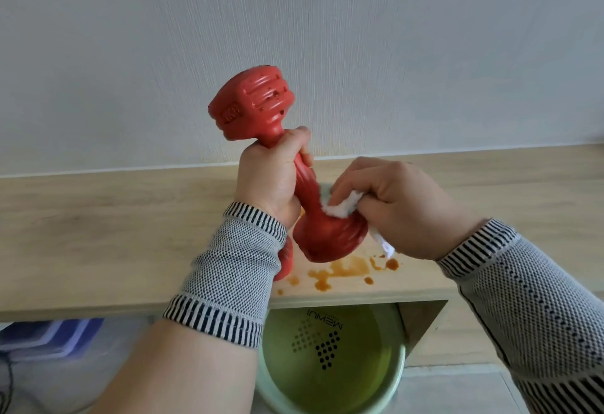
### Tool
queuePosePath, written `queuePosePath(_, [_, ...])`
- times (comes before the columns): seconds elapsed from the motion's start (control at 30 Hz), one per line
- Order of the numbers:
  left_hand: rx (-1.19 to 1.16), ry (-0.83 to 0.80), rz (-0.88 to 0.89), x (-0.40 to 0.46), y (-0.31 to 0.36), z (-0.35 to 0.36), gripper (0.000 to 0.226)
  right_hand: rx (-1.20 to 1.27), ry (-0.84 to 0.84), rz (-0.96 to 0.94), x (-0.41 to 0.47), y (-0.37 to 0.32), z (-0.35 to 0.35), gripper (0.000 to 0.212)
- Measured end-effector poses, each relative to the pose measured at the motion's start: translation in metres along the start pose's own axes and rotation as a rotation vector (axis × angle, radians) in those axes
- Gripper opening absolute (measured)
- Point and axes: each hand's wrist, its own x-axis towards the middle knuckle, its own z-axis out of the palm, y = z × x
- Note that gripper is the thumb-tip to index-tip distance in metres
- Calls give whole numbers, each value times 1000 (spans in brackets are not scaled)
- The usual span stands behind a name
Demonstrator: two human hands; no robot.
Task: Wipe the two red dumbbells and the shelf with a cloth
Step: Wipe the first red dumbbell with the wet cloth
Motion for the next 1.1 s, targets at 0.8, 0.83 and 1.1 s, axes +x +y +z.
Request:
queuePosePath(0.8, [-184, -93, -5, -5, 4, 3, 38, 224, 53, 217, 2, 16, -6, 36])
queuePosePath(0.83, [-185, -113, -13, -6, 4, 3, 38, 230, 55, 238, 3, 18, -5, 33])
queuePosePath(1.1, [-198, -51, -46, -3, 5, 4, 32, 81, -60, 2, 2, -6, -9, 42])
